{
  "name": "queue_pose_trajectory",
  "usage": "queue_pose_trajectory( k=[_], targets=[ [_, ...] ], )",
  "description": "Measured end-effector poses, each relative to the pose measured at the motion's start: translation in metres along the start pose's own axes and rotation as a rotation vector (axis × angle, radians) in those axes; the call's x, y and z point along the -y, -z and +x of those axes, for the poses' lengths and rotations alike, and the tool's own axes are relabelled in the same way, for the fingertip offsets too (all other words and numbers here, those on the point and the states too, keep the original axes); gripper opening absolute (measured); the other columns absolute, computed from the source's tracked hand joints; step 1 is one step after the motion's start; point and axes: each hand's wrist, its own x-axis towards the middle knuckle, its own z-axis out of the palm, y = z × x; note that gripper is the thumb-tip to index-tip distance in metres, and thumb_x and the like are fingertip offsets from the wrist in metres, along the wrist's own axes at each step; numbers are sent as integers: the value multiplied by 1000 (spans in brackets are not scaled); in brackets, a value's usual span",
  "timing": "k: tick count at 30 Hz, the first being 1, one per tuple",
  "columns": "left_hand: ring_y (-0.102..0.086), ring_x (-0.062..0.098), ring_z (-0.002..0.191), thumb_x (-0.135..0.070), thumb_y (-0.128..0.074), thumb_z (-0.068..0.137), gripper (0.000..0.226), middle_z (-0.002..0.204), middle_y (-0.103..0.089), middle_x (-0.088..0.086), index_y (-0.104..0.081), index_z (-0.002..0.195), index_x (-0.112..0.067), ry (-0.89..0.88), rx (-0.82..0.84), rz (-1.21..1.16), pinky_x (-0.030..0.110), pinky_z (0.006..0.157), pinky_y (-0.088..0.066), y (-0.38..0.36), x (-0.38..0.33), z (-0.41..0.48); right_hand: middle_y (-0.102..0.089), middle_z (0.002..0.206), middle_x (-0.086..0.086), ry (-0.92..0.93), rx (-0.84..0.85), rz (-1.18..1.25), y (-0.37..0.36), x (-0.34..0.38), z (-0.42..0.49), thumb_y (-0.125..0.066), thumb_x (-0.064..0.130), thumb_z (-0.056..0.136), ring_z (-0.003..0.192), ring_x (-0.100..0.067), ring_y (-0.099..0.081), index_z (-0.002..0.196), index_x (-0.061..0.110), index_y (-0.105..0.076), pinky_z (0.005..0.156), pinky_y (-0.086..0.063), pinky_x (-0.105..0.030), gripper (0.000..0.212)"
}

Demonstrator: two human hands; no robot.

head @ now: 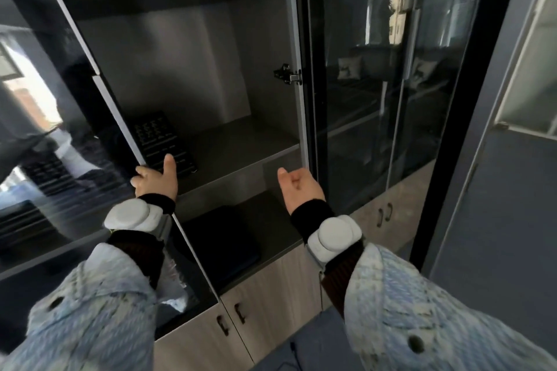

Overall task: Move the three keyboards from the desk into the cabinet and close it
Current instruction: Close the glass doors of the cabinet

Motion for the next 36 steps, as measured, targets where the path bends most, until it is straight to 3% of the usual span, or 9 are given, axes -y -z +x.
queue_pose_trajectory(
  k=[4, 10, 12, 17, 20, 23, 26, 31, 36],
  targets=[
    [-23, 42, 141, -54, -29, 95, 82, 155, -15, 28, -8, 151, 1, 15, 0, 14, 44, 115, -16, -1, -2, 8, -51, 79, 10, 5, 1, 12, 9, -3, 0, -44, 46, 91, 79, -11, -50, 93, 17, -51, 70, -34, -22, 30],
    [-14, 38, 146, -53, -31, 94, 83, 159, -7, 23, -5, 151, 1, 30, 20, -50, 43, 118, -9, -5, -20, -8, -63, 120, -2, 42, 64, 77, 50, -8, -2, -41, 44, 93, 109, -15, -57, 128, 14, -52, 86, -37, -20, 48],
    [-12, 38, 146, -51, -33, 95, 80, 159, -6, 24, -8, 151, 0, 18, 13, -49, 44, 118, -9, -16, -33, -30, -63, 118, -1, 50, 66, 114, 70, -10, -3, -43, 44, 93, 110, -17, -57, 125, 14, -54, 87, -38, -21, 45],
    [-44, 33, 133, -37, -39, 97, 53, 142, -48, 20, -48, 135, -2, -151, 206, -89, 33, 108, -31, -62, -93, -119, -57, 96, 7, 145, 20, 142, 140, -21, 1, -49, 40, 91, 82, -4, -53, 103, 17, -57, 75, -39, -16, 28],
    [-65, 23, 94, -28, -39, 98, 39, 121, -65, 14, -59, 121, -3, -184, 342, -260, 24, 82, -50, -89, -125, -169, -58, 88, 8, 202, -90, 157, 173, -27, 0, -54, 35, 89, 71, 5, -50, 91, 22, -53, 62, -36, -5, 13],
    [-63, 3, 52, -19, -35, 99, 34, 97, -65, 10, -61, 114, -3, -227, 427, -354, 6, 42, -43, -117, -155, -221, -55, 73, 12, 226, -202, 194, 215, -36, -3, -56, 30, 88, 65, 3, -51, 86, 22, -49, 56, -37, 0, 10],
    [-61, 6, 53, -21, -34, 98, 31, 86, -67, 5, -61, 104, -9, -273, 419, -378, 8, 43, -43, -136, -175, -263, -52, 69, 11, 278, -290, 189, 248, -44, -10, -58, 28, 86, 61, 0, -51, 84, 23, -46, 55, -37, -2, 12],
    [-57, 15, 56, -22, -36, 97, 26, 71, -64, -3, -59, 90, -14, -303, 399, -392, 23, 54, -39, -156, -188, -307, -53, 110, -6, 297, -432, 121, 283, -50, -5, -64, 28, 79, 100, -17, -52, 113, 10, -53, 83, -39, -18, 40],
    [-58, 12, 56, -23, -36, 97, 28, 71, -65, -6, -61, 83, -22, -332, 343, -354, 12, 44, -39, -151, -177, -321, -40, 145, -9, 176, -92, 168, 282, -48, 5, -60, 34, 84, 133, -23, -40, 143, 12, -30, 111, -32, -32, 70]
  ],
)
